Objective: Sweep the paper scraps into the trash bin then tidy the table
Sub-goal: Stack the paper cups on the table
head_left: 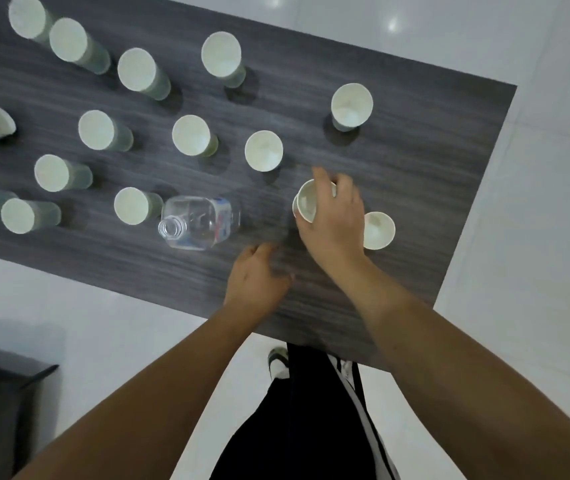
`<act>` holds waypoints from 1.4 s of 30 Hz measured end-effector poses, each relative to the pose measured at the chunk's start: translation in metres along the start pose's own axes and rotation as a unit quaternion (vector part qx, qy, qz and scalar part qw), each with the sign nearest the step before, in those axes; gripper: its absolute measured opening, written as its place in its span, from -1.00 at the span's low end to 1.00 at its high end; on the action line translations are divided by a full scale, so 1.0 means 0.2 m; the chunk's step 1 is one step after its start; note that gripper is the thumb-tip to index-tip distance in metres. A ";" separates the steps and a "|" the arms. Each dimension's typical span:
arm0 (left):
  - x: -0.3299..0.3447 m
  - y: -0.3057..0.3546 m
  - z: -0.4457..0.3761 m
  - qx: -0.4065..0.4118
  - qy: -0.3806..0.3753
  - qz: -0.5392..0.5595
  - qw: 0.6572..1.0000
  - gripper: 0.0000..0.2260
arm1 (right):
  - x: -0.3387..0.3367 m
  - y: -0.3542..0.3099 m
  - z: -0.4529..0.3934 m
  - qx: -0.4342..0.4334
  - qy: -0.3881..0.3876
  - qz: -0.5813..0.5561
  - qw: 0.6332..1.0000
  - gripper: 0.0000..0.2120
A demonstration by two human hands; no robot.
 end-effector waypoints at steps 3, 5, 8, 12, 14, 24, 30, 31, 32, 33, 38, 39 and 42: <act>-0.01 0.05 -0.02 0.017 0.016 -0.011 1.000 -0.48 | 0.07 0.00 -0.01 -0.015 -0.018 0.053 0.998 -0.33; -0.02 0.05 -0.02 0.017 0.022 -0.022 0.999 -0.49 | 0.16 0.05 -0.01 0.015 -0.069 0.066 0.995 -0.32; -0.02 0.01 -0.02 0.009 0.020 -0.029 0.999 -0.50 | 0.25 0.09 0.01 0.036 -0.137 0.049 0.989 -0.37; -0.03 -0.01 -0.02 0.005 0.013 -0.047 0.999 -0.51 | 0.03 0.11 0.12 0.047 -0.030 -0.015 0.998 -0.30; -0.03 0.02 -0.03 0.007 0.006 -0.048 0.999 -0.50 | -0.14 0.17 0.24 0.067 0.068 -0.003 0.995 -0.27; 0.03 0.08 -0.07 0.024 -0.006 -0.031 0.999 -0.50 | -0.06 0.41 0.26 0.115 -0.001 0.012 0.993 -0.47; -0.02 -0.11 -0.03 -0.012 0.008 -0.003 1.000 -0.52 | -0.09 0.46 0.26 0.152 0.090 -0.071 0.982 -0.51; -0.02 -0.14 -0.03 -0.014 0.012 0.001 1.000 -0.52 | -0.08 0.47 0.26 0.152 0.089 -0.069 0.982 -0.47; -0.03 -0.16 -0.02 -0.020 0.015 0.006 1.000 -0.52 | -0.05 0.48 0.25 0.152 0.072 -0.062 0.984 -0.42; -0.04 -0.19 -0.02 -0.029 0.018 0.014 0.999 -0.52 | -0.02 0.48 0.23 0.154 0.039 -0.052 0.986 -0.37; -0.03 -0.29 0.00 -0.047 0.025 0.063 0.997 -0.53 | 0.10 0.41 0.16 0.142 -0.063 -0.055 0.986 -0.31; -0.03 -0.30 0.00 -0.048 0.027 0.069 0.996 -0.53 | 0.07 0.33 0.13 0.125 -0.040 -0.082 0.988 -0.29; -0.04 -0.36 0.02 -0.058 0.030 0.084 0.994 -0.52 | -0.02 0.02 0.02 0.033 0.052 -0.160 0.985 -0.23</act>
Point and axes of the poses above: each hand's wrist, its own z-axis away from the middle knuckle, its own x-axis out of the palm, y = z × x, the point moved 8 cm from there along -z, towards the middle knuckle, and after that the axes turned 8 degrees about -y, right-handed, at the moved point
